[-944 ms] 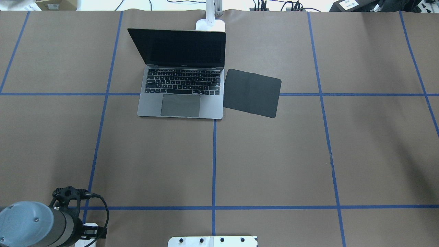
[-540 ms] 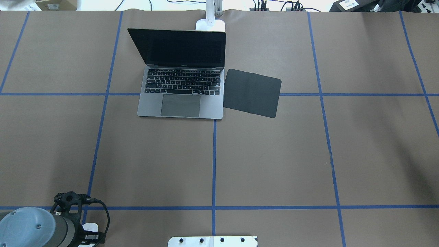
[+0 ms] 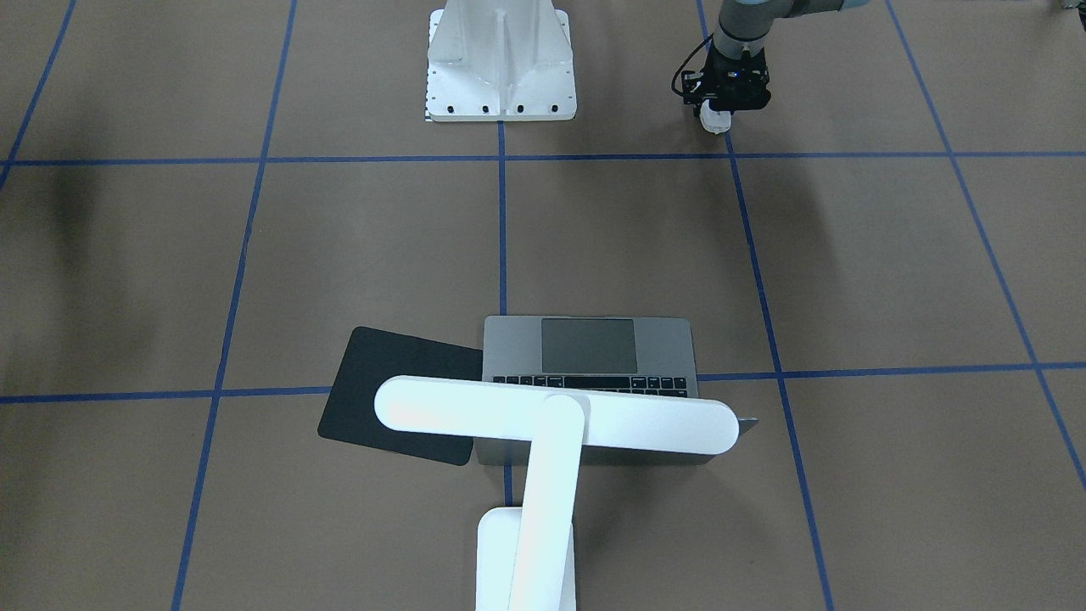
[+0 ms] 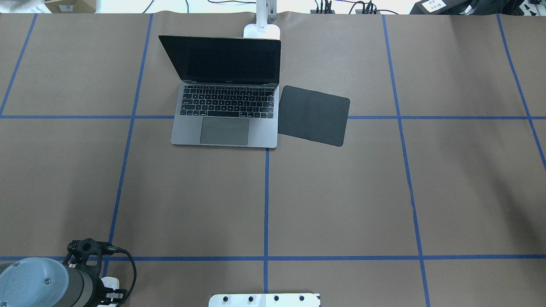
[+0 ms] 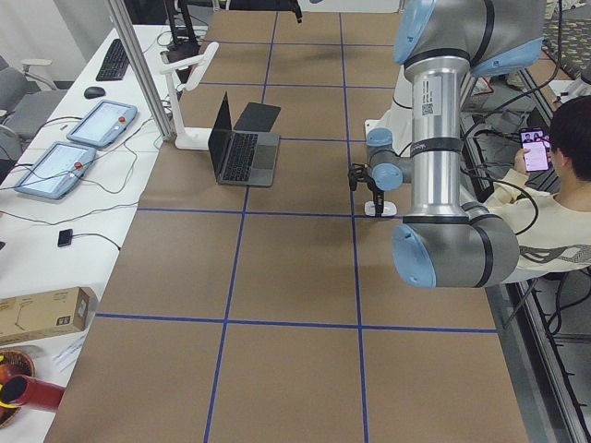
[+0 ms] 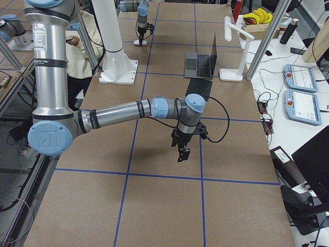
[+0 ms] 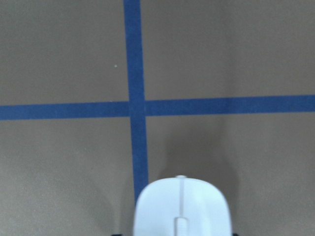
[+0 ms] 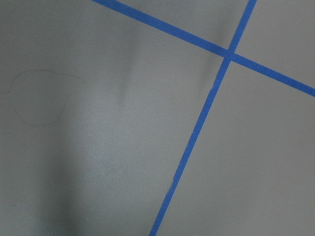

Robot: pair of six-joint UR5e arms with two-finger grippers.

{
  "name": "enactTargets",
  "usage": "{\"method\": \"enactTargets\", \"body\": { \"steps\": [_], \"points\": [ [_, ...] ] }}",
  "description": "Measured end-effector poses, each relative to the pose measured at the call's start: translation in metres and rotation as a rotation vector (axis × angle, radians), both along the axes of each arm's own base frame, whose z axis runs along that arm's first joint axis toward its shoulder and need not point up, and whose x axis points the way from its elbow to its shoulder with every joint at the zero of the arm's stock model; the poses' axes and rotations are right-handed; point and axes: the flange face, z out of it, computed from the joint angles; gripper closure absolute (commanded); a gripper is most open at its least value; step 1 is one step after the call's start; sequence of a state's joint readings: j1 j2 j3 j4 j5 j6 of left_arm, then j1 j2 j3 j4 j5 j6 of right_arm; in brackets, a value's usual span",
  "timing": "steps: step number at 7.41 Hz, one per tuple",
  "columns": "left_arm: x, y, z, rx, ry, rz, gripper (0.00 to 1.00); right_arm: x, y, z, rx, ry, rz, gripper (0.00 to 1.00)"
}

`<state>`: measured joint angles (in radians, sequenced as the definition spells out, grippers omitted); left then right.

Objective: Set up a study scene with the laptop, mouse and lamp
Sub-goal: 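Grasp the white mouse near the robot with the left gripper, then carry the white mouse with the left gripper onto the black mouse pad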

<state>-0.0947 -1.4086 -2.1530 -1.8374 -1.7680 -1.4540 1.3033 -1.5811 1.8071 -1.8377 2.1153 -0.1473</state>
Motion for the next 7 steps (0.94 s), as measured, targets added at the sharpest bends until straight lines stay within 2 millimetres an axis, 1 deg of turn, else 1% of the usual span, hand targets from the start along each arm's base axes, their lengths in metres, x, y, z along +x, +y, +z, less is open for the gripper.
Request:
{"method": "enactTargets", "body": {
  "steps": [1,2,3,4,5,6,7],
  "points": [
    [-0.005,-0.004,-0.009,-0.003,0.02,0.012,0.89,0.0,-0.001,0.0,-0.001,0.0,0.0,0.0],
    [-0.014,-0.018,-0.022,-0.005,0.052,0.026,0.9,0.0,-0.001,0.0,-0.001,-0.001,0.001,0.0],
    [-0.025,-0.044,-0.036,0.003,0.094,0.018,0.9,-0.001,-0.003,-0.001,-0.001,-0.001,0.002,0.0],
    [-0.03,-0.074,-0.056,0.027,0.145,-0.006,0.91,-0.001,-0.005,-0.003,-0.005,-0.003,0.007,0.0],
    [-0.025,-0.109,-0.087,0.067,0.198,-0.043,0.92,-0.003,-0.008,-0.007,-0.016,-0.003,0.011,0.0],
    [-0.012,-0.145,-0.126,0.101,0.234,-0.084,0.92,-0.004,-0.013,-0.013,-0.027,-0.006,0.014,0.0],
    [0.004,-0.18,-0.17,0.126,0.259,-0.124,0.92,-0.006,-0.016,-0.019,-0.037,-0.02,0.019,0.0]
  ]
}}
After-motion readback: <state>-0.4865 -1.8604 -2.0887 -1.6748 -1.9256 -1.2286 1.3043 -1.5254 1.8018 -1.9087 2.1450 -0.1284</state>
